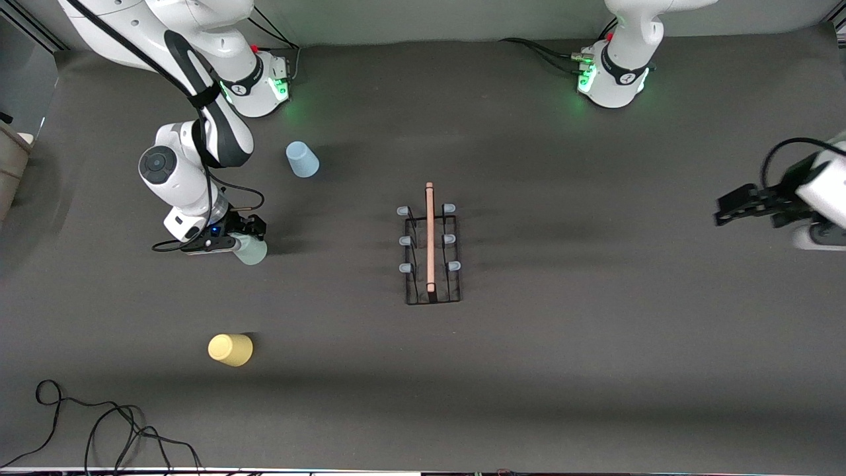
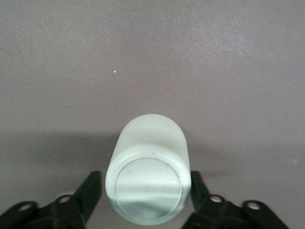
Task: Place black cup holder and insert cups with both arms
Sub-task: 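Carry the pale green cup with the right gripper over the rack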
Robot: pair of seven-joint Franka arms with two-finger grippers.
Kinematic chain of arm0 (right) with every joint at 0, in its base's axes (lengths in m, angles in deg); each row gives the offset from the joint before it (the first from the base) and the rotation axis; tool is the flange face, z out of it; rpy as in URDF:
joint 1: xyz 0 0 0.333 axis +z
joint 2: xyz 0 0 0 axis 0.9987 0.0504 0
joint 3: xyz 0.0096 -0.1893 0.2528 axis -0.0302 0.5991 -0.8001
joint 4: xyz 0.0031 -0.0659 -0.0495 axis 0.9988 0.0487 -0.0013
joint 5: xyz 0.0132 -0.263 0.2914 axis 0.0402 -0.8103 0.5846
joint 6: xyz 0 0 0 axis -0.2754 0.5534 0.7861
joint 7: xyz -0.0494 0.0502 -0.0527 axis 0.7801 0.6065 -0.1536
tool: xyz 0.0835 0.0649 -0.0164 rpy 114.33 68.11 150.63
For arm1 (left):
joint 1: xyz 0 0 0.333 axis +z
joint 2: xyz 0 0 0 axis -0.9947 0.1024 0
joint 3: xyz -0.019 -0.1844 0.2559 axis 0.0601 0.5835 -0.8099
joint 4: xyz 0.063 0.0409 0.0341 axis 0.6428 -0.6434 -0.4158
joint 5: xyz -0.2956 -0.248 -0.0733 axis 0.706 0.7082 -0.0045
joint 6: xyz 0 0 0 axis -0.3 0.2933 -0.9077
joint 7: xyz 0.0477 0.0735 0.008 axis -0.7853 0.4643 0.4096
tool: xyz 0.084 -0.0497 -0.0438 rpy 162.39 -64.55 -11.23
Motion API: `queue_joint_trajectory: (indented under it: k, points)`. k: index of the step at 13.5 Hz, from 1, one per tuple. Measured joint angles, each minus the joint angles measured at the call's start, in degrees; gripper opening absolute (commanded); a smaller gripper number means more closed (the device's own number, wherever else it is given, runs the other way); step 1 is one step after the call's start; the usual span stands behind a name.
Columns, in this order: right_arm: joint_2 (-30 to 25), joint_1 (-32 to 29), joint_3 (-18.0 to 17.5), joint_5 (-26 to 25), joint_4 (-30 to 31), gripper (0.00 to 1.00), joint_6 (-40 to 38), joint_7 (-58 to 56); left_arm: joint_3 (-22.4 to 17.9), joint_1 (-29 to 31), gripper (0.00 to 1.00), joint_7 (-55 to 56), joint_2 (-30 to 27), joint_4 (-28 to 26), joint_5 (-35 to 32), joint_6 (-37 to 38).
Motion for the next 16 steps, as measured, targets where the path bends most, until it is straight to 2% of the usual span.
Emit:
queue_joint_trajectory:
  k: [4,5,7,9,11,13,16]
  points:
    - [-2.7,0.0,0.0,0.0,-2.1,0.32,-2.2,0.0,0.7,0.5,1.00,0.7,-2.2,-1.7,-4.5,-1.0]
    - [-4.4,0.0,0.0,0.0,-3.6,0.32,-5.9,0.2,1.1,0.4,1.00,1.8,-2.2,-1.7,-5.4,-1.2]
    - [-7.9,0.1,-0.1,0.0,-9.6,0.32,-18.8,3.2,1.6,0.2,1.00,2.3,-2.1,-1.7,-5.8,-1.3]
    - [-9.8,1.6,-0.1,0.0,-19.1,0.32,-33.5,10.0,1.7,0.0,1.00,2.4,-2.1,-1.7,-5.8,-1.7]
    - [-9.8,4.3,-0.2,0.0,-27.9,0.32,-43.4,18.2,1.7,-0.2,1.00,2.7,-1.8,-1.1,-5.7,-2.2]
    - [-9.2,8.6,-0.3,0.0,-33.3,0.32,-48.9,28.5,1.8,-0.2,1.00,2.7,-1.1,-0.1,-4.4,-2.2]
    - [-7.3,17.7,-0.5,0.8,-37.1,0.31,-50.2,47.3,1.8,-0.3,1.00,2.7,-0.4,1.1,-3.3,-2.2]
